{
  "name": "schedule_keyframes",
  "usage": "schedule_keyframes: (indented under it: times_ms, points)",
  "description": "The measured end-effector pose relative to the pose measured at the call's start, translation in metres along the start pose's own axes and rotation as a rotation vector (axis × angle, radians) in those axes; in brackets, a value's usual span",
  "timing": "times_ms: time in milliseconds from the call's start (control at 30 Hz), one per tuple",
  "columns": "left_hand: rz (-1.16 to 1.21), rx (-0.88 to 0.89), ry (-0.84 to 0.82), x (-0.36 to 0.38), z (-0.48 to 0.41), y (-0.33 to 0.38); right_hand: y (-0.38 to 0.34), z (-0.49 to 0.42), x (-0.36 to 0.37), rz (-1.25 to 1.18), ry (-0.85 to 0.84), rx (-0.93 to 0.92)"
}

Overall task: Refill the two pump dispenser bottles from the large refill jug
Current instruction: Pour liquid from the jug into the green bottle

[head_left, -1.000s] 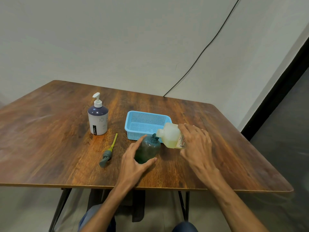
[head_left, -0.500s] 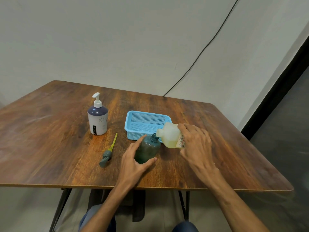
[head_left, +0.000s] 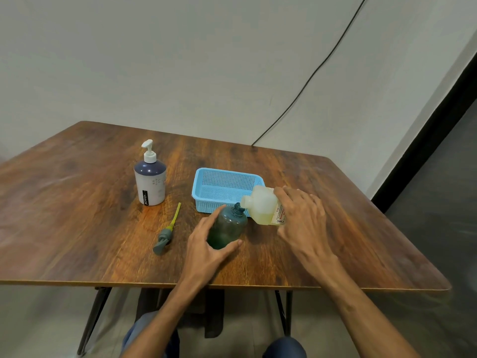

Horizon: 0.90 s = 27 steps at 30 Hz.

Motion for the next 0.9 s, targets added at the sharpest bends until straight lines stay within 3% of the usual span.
schedule_keyframes:
  times_ms: [900]
  points:
    - [-0.007,0.018,0.000,0.0044,-0.0005,-0.0039,0.0042,-0.0010,-0.0015,0.043,-0.027,-0.007]
Point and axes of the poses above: each hand's wrist, its own z-axis away from the middle knuckle, its own x-axis out of the palm, y = z × x, the point moved 5 cm from there along -z, towards the middle knuckle, and after that the axes turned 3 degrees about x, right-handed, at the moved point
